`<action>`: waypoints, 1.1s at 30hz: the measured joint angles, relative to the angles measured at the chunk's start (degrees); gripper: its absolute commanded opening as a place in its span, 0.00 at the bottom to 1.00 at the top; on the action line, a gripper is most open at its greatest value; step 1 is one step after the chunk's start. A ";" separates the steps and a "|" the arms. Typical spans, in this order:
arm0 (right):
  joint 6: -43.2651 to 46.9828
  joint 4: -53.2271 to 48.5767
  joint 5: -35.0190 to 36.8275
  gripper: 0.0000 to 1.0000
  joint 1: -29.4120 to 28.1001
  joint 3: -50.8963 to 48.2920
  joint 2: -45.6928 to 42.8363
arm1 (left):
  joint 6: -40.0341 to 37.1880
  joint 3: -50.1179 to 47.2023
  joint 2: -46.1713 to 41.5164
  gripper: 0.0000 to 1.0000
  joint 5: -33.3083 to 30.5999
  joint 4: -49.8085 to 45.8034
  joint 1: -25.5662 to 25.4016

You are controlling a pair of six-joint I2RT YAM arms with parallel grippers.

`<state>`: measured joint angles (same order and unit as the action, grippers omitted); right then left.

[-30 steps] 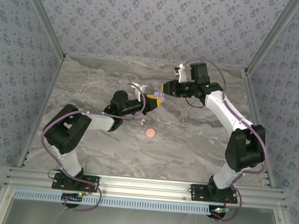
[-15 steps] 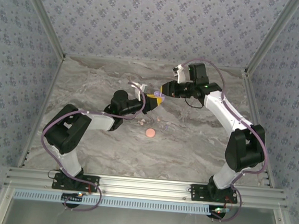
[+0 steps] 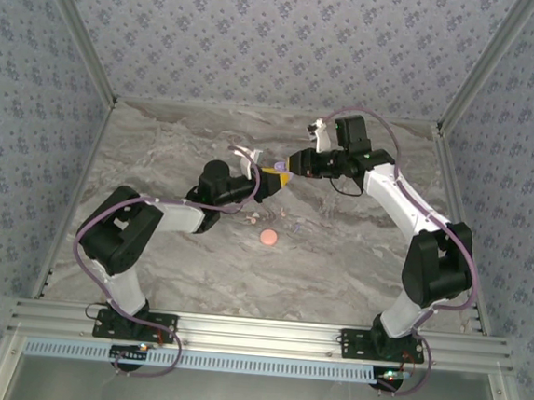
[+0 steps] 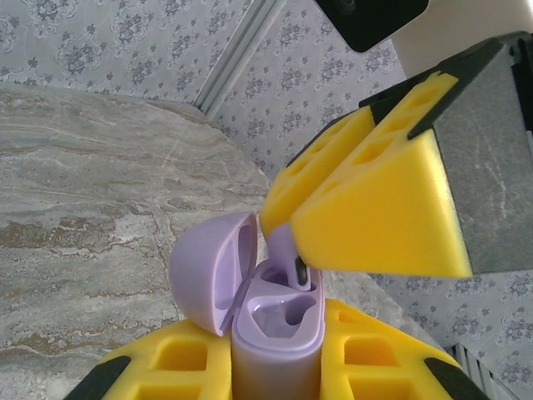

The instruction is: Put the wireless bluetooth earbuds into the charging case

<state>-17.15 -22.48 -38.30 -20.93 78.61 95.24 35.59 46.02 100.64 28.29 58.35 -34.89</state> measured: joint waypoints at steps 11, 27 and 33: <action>1.53 -2.69 2.67 0.47 -0.02 0.02 -1.44 | -2.91 0.04 -0.11 0.15 0.17 -3.54 0.00; 1.46 -6.62 13.75 0.61 2.38 -2.19 -7.17 | -17.14 -0.15 -9.99 0.15 -2.27 -20.06 0.00; 1.09 -10.88 15.82 0.61 2.45 -3.21 -4.92 | -22.84 -0.35 -15.04 0.14 -3.96 -27.58 0.00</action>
<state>-16.05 -33.36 -22.48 -18.48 75.40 90.32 12.75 45.67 85.60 24.34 30.76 -34.89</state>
